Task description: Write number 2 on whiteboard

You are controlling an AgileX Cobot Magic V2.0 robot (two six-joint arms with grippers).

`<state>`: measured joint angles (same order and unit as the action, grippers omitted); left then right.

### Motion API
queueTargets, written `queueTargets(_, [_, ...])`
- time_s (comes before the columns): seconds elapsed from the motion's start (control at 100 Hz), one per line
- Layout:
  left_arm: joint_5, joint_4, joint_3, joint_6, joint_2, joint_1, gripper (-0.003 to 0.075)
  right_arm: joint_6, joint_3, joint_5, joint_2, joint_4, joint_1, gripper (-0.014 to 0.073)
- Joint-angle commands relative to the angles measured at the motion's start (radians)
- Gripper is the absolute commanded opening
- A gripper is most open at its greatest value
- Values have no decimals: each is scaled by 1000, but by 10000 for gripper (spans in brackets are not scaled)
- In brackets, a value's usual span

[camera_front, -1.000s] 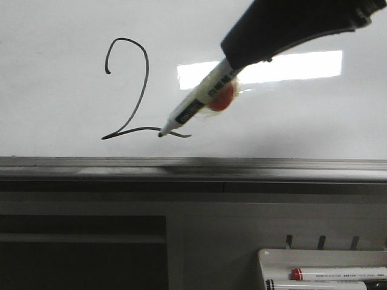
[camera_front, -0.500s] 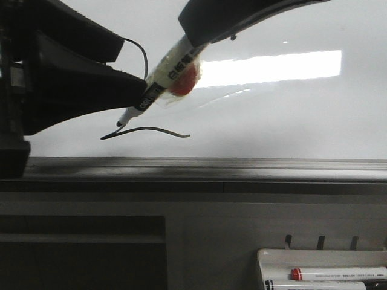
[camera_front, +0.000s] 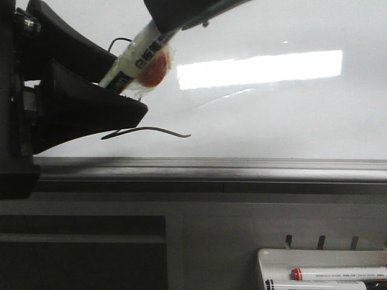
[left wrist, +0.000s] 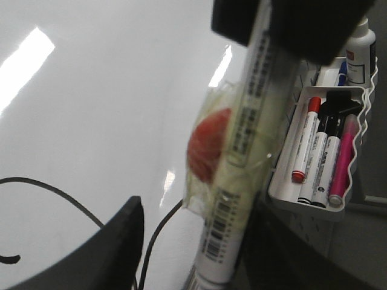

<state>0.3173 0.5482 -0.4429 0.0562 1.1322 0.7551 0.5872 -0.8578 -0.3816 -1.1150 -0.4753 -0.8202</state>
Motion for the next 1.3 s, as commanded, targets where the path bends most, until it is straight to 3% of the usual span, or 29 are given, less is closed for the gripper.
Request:
queueTargets(0.0, [60,-12,-33,-4,-12,8,283,6,-37,68,17,-16,0,-50])
queueTargets(0.18, [60,-7,-33,-4,-12,8,-24,6,-37,66,17,-16,0,-50])
queueTargets(0.32, [67,-6,-33,-4,-12,8,-20,6,-37,66,17,-16,0,-32])
queueTargets(0.39, [67,-8,-33,-6,-12,8,-20,6,-37,70,17,-16,0,83])
queueTargets(0.48, [67,-75,-33,-20,-12,8,-20,6,-37,130,17,-12,2,341])
queueTargets(0.53, [72,-202,-33,-40,-12,8,-20,6,-37,189,22,4,12,486])
queueTargets(0.61, [80,-466,-33,-40,-12,-2,-20,6,-37,277,43,9,36,580])
queueTargets(0.7, [83,-770,-33,-40,-12,-23,-20,6,-37,355,75,9,58,568])
queueTargets(0.83, [46,-1032,-33,-40,-10,-77,-20,6,-37,382,115,9,71,528])
queueTargets(1.06, [-164,-1069,-69,-38,35,-210,-20,6,-37,367,128,7,71,502])
queueTargets(1.29, [-183,-1055,-94,-33,64,-257,-20,6,-37,355,128,4,71,502])
